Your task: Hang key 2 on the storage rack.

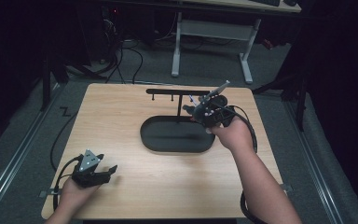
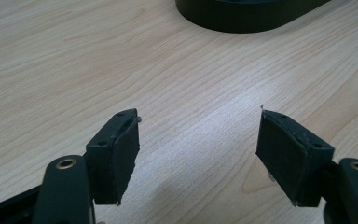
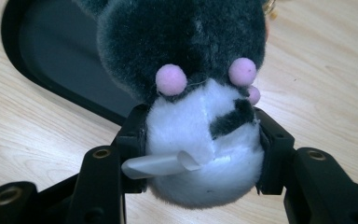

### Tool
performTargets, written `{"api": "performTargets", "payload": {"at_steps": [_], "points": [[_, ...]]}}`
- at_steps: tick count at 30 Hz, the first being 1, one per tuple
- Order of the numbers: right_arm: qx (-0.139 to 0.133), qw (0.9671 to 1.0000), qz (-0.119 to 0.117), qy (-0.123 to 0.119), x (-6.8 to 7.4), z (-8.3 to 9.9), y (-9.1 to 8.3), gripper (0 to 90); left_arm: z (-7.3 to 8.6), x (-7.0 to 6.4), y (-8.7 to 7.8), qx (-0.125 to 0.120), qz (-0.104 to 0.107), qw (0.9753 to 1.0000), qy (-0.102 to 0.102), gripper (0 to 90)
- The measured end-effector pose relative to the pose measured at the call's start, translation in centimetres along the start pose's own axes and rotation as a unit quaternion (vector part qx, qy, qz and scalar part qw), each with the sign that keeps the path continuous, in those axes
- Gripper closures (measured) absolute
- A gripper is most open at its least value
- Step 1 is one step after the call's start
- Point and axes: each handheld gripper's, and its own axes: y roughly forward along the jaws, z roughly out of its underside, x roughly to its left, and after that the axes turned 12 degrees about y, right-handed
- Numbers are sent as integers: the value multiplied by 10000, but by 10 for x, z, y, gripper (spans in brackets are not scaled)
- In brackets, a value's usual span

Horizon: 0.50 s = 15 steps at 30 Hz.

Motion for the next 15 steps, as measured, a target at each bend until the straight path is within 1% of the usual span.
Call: {"api": "performTargets", "payload": {"at_steps": [1, 3, 4, 5, 7, 9, 15], "points": [[0, 10000, 0, 0, 0, 0, 0, 489, 0, 0, 0, 0, 0, 10000, 0, 302], [55, 10000, -15, -4, 0, 2, 7, 489, 0, 0, 0, 2, -2, 10000, -5, 302], [70, 10000, -21, 45, 0, 2, 10, 489, 0, 0, 0, 12, 6, 10000, -5, 302], [99, 9999, -44, 8, 0, 3, 16, 489, 0, 0, 0, 24, 5, 10000, 8, 302], [118, 9999, -48, -9, 0, 3, 18, 489, 1, 0, -1, 25, 8, 10000, 1, 302], [162, 9998, -65, 17, 2, 2, 27, 488, 1, 0, -1, 20, -1, 10000, -14, 302], [159, 9998, -135, 28, 4, -1, 37, 485, 2, 0, -1, 27, 0, 10000, -12, 302]]}}
